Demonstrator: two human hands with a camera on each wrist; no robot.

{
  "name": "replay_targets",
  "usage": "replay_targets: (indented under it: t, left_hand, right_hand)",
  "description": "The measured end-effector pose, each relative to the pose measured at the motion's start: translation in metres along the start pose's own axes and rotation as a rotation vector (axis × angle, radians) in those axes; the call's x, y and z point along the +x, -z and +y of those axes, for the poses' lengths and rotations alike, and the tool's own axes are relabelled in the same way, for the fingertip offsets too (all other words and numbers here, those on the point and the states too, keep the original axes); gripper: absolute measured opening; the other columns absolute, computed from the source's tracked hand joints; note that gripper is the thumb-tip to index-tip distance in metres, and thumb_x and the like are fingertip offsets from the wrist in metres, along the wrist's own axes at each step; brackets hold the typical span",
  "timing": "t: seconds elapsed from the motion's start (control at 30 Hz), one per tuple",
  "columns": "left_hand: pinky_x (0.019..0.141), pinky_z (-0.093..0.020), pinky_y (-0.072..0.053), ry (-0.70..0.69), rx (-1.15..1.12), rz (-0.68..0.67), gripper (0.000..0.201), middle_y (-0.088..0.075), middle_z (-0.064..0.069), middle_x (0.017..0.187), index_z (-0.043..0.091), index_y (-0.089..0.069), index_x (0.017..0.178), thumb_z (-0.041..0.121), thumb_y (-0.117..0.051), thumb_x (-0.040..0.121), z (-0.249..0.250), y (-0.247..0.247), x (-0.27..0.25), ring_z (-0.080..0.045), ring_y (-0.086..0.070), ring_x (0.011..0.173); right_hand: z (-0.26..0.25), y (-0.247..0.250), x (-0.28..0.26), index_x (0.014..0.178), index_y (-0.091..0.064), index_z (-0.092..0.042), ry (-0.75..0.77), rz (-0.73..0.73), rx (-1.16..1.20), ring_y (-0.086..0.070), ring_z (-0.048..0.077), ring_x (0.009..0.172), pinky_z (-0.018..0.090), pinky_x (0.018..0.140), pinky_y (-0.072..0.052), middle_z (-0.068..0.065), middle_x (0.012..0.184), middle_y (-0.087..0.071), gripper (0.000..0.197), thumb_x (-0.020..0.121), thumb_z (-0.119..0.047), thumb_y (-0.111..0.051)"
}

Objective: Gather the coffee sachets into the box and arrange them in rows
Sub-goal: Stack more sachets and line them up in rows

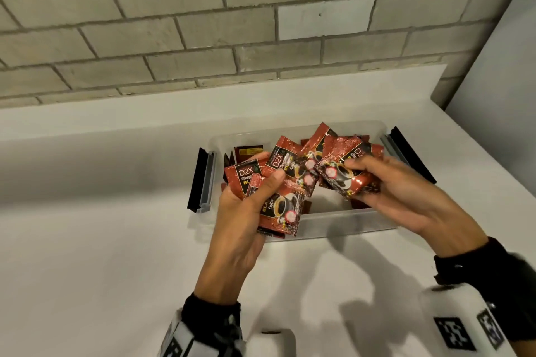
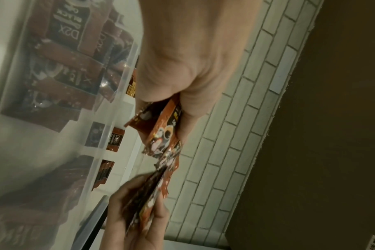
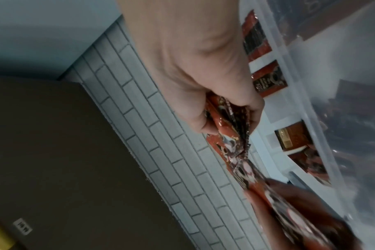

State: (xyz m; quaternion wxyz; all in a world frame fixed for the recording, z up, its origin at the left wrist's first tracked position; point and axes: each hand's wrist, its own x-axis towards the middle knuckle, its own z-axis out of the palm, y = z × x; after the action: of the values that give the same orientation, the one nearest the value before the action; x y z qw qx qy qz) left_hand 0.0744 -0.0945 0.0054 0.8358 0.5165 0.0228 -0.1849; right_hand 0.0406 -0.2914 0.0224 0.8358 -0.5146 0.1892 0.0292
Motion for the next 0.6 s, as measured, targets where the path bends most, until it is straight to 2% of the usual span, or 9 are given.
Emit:
replay_targets:
  t: [0.1,0.17,0.2,0.27,0.37,0.43,0.5,0.53,0.6]
  left_hand:
    - [0.074,-0.039,-0.058,0.032,0.078,-0.021,0.049,-0.073,-0.009,0.103,0.016,-0.063,0.115,0.013,-0.074,0.067,0.003,0.007,0.001,-0.026,-0.072,0.090]
    - [0.074,-0.040,-0.059,0.054,0.130,-0.064,0.042,-0.074,-0.010,0.099,0.015,-0.065,0.108,0.009,-0.074,0.067,0.004,0.009,0.002,-0.027,-0.072,0.087]
    - [0.074,-0.040,-0.060,0.065,0.152,-0.084,0.040,-0.074,-0.011,0.098,0.014,-0.065,0.106,0.007,-0.074,0.067,0.004,0.008,0.002,-0.027,-0.072,0.086]
    - [0.076,-0.039,-0.059,0.083,0.190,-0.121,0.040,-0.074,-0.013,0.097,0.011,-0.065,0.105,0.004,-0.074,0.067,0.004,0.006,0.002,-0.028,-0.072,0.086]
    - [0.079,-0.038,-0.059,0.068,0.213,-0.160,0.036,-0.074,-0.014,0.098,0.010,-0.068,0.100,0.006,-0.073,0.065,0.003,0.003,-0.002,-0.030,-0.071,0.089]
    - [0.077,-0.035,-0.059,0.044,0.211,-0.164,0.034,-0.074,-0.012,0.097,0.011,-0.068,0.099,0.009,-0.072,0.065,0.001,0.002,-0.005,-0.028,-0.072,0.088]
    - [0.076,-0.035,-0.059,0.019,0.201,-0.132,0.033,-0.074,-0.011,0.098,0.012,-0.067,0.102,0.013,-0.071,0.068,-0.001,0.003,-0.006,-0.025,-0.072,0.088]
    - [0.078,-0.036,-0.058,0.012,0.188,-0.104,0.033,-0.074,-0.011,0.099,0.012,-0.067,0.104,0.015,-0.070,0.071,-0.002,0.003,-0.007,-0.025,-0.072,0.090]
    - [0.080,-0.038,-0.057,-0.014,0.141,-0.039,0.025,-0.074,-0.012,0.097,0.012,-0.068,0.103,0.015,-0.067,0.078,-0.004,0.003,-0.006,-0.024,-0.071,0.092]
  right_hand:
    - [-0.014,0.007,0.001,0.110,-0.059,-0.002,-0.001,-0.012,-0.078,-0.070,0.019,0.087,0.031,0.079,-0.057,0.014,0.098,-0.073,0.047,0.064,-0.009,-0.067]
    - [-0.019,0.008,0.000,0.116,-0.056,0.002,-0.028,-0.036,-0.208,-0.066,0.023,0.094,0.037,0.089,-0.052,0.020,0.108,-0.068,0.059,0.061,-0.011,-0.075]
    - [-0.020,0.007,0.000,0.116,-0.055,0.005,-0.048,-0.048,-0.271,-0.066,0.022,0.093,0.037,0.088,-0.053,0.022,0.108,-0.067,0.058,0.064,-0.009,-0.074]
    - [-0.019,0.004,-0.001,0.110,-0.056,0.004,-0.094,-0.102,-0.360,-0.068,0.019,0.083,0.029,0.076,-0.057,0.019,0.097,-0.067,0.041,0.072,-0.004,-0.070]
    - [-0.011,0.002,-0.002,0.112,-0.054,0.003,-0.134,-0.126,-0.398,-0.059,0.026,0.090,0.028,0.076,-0.056,0.020,0.100,-0.061,0.051,0.066,-0.007,-0.072]
    - [-0.004,0.004,-0.004,0.120,-0.049,0.010,-0.119,-0.093,-0.351,-0.057,0.029,0.095,0.034,0.086,-0.054,0.026,0.109,-0.060,0.062,0.064,-0.007,-0.069]
    - [0.001,0.006,-0.005,0.123,-0.047,0.010,-0.099,-0.060,-0.307,-0.057,0.030,0.097,0.045,0.096,-0.047,0.032,0.119,-0.057,0.067,0.064,-0.003,-0.076]
    - [0.002,0.008,-0.007,0.123,-0.048,0.010,-0.087,-0.049,-0.278,-0.058,0.030,0.098,0.047,0.096,-0.047,0.032,0.121,-0.057,0.066,0.064,-0.004,-0.076]
    - [0.005,0.011,-0.012,0.116,-0.054,0.005,-0.060,-0.039,-0.210,-0.067,0.027,0.093,0.040,0.082,-0.057,0.024,0.109,-0.067,0.055,0.064,-0.008,-0.066]
